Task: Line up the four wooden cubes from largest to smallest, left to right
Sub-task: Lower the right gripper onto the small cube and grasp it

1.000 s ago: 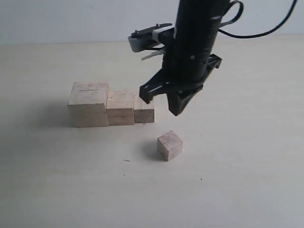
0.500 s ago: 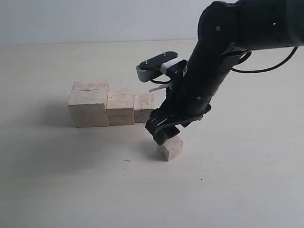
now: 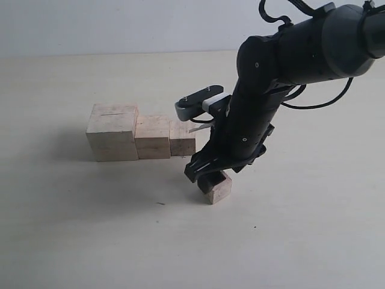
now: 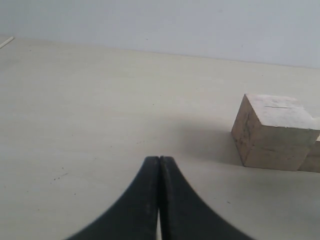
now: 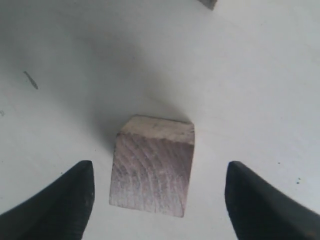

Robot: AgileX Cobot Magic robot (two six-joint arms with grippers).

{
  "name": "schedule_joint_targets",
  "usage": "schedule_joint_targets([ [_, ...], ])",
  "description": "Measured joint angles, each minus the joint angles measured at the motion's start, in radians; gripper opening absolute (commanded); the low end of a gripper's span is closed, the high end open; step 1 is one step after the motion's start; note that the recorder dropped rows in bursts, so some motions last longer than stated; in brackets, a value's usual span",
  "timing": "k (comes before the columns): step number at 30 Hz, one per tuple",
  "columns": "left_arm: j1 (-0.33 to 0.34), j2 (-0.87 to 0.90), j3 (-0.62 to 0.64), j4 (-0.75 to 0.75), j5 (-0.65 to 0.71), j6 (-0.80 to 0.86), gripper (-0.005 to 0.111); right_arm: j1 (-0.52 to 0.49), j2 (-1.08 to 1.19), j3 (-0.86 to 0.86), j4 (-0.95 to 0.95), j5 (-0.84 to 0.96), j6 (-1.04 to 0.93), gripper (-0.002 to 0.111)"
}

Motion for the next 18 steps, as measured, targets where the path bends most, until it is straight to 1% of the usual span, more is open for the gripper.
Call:
schedule_joint_targets([
  [18,0.0,0.0,0.0,0.0,0.0,0.0,0.0,0.0,0.02,0.0,-0.007,-0.004,0.022,0.067],
])
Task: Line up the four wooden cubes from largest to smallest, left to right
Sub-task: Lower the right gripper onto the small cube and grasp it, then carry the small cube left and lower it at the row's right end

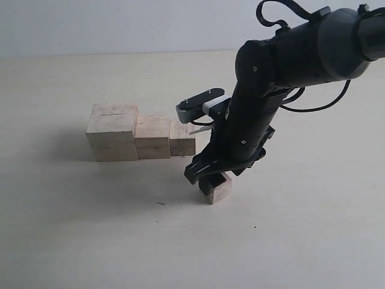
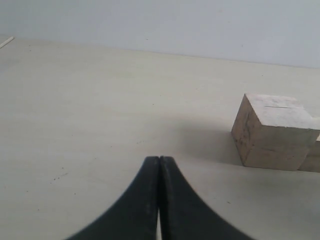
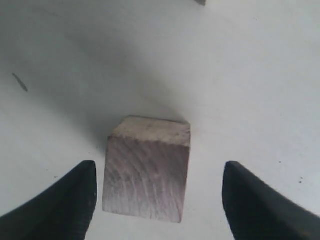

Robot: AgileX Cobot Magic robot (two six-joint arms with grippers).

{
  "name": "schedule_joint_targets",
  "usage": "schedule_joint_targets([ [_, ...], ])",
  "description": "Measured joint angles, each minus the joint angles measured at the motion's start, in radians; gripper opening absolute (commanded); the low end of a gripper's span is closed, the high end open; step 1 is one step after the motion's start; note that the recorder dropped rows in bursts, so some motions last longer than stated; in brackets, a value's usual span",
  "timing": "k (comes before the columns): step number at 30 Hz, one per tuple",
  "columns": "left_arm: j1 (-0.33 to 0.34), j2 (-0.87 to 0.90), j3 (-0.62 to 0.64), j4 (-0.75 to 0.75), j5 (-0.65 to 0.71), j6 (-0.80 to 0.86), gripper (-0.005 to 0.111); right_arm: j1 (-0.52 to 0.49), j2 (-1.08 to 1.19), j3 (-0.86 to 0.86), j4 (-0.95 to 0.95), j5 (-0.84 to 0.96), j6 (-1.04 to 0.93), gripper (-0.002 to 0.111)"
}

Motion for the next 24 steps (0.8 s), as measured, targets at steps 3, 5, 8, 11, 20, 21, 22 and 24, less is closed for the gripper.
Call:
schedule_joint_targets([
  [3,0.0,0.0,0.0,0.0,0.0,0.0,0.0,0.0,0.02,0.0,0.0,-0.002,0.002,0.064],
  [5,0.0,0.0,0.0,0.0,0.0,0.0,0.0,0.0,0.02,0.0,0.0,-0.002,0.002,0.055],
  [8,0.0,0.0,0.0,0.0,0.0,0.0,0.0,0.0,0.02,0.0,-0.002,-0.002,0.006,0.031],
  [11,0.0,0.0,0.0,0.0,0.0,0.0,0.0,0.0,0.009,-0.022,-0.029,0.048,0.025,0.0],
  [20,0.0,0.0,0.0,0.0,0.0,0.0,0.0,-0.113,-0.039,-0.209,-0.117,0.232,0.007,0.0],
  [21,0.0,0.0,0.0,0.0,0.0,0.0,0.0,-0.14,-0.039,-0.228,-0.119,0.237,-0.026,0.0],
  [22,0.0,0.0,0.0,0.0,0.0,0.0,0.0,-0.161,-0.037,-0.247,-0.116,0.237,-0.082,0.0],
  [24,0.0,0.0,0.0,0.0,0.0,0.0,0.0,-0.204,-0.028,-0.275,-0.091,0.25,-0.262,0.0],
])
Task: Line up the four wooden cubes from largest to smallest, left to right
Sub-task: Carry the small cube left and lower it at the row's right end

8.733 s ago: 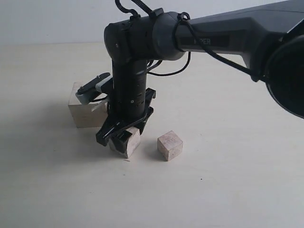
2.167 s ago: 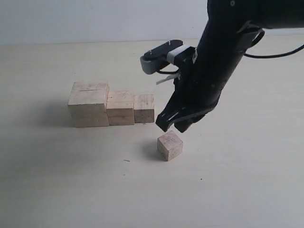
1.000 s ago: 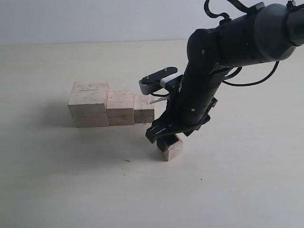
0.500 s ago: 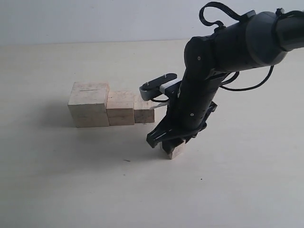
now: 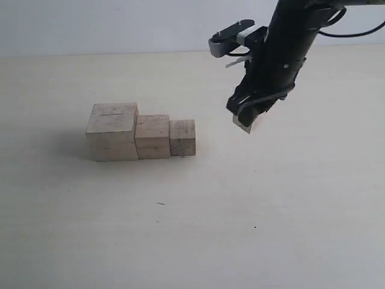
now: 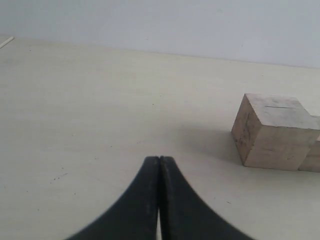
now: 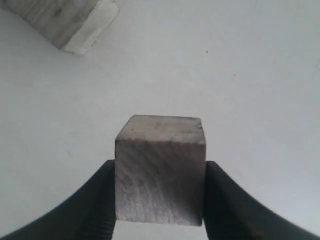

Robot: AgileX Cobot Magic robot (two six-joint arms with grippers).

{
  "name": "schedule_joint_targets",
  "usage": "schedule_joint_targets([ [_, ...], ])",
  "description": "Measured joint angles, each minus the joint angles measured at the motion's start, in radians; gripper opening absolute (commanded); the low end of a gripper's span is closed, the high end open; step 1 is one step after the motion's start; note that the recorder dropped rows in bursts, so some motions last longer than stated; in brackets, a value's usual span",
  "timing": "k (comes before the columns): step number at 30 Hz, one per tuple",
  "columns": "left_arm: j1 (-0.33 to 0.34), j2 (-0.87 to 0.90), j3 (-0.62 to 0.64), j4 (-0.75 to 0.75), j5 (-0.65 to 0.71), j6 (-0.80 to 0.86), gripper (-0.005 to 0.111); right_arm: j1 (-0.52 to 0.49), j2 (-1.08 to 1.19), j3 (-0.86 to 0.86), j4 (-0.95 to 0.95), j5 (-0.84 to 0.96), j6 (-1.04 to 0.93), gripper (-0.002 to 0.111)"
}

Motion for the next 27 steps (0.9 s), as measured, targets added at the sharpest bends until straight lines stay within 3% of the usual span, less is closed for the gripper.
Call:
schedule_joint_targets([
  [3,0.0,0.0,0.0,0.0,0.0,0.0,0.0,-0.03,0.018,-0.018,0.048,0.011,-0.285,0.0],
  [6,0.0,0.0,0.0,0.0,0.0,0.0,0.0,-0.033,0.045,-0.034,0.072,-0.015,-0.44,0.0],
  [16,0.0,0.0,0.0,0.0,0.0,0.0,0.0,-0.033,0.23,-0.156,0.095,-0.006,-0.518,0.0],
  [27,0.0,0.0,0.0,0.0,0.0,0.0,0.0,-0.033,0.277,-0.198,0.185,0.006,-0.803,0.0],
])
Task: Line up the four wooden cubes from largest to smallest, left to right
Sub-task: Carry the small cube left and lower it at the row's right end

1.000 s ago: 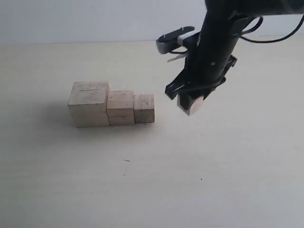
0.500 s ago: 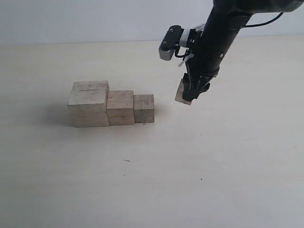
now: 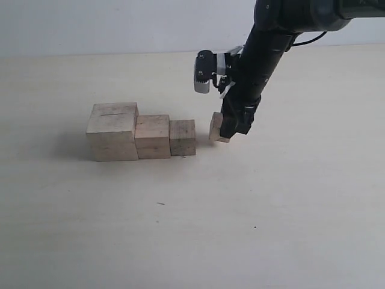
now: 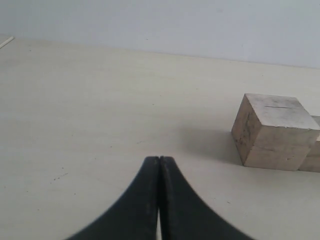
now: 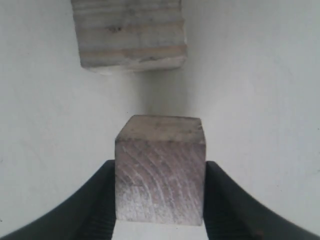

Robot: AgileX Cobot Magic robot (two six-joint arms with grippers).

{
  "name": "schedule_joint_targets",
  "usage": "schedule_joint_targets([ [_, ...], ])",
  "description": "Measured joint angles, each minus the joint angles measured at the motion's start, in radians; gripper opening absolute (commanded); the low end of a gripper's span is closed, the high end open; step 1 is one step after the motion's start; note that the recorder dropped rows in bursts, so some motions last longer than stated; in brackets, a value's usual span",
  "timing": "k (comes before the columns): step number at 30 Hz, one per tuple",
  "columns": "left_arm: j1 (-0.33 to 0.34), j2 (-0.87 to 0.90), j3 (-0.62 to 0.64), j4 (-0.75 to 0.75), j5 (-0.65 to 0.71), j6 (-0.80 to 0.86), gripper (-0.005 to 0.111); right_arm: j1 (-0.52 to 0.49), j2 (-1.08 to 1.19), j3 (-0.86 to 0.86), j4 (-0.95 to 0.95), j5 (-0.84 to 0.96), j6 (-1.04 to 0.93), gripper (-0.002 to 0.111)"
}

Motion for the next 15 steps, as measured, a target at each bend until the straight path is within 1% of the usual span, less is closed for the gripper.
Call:
schedule_joint_targets([
  [8,0.0,0.0,0.0,0.0,0.0,0.0,0.0,0.0,0.015,0.0,0.025,-0.002,-0.175,0.0],
  [15,0.0,0.0,0.0,0.0,0.0,0.0,0.0,0.0,0.053,-0.002,0.068,-0.025,-0.2,0.0],
])
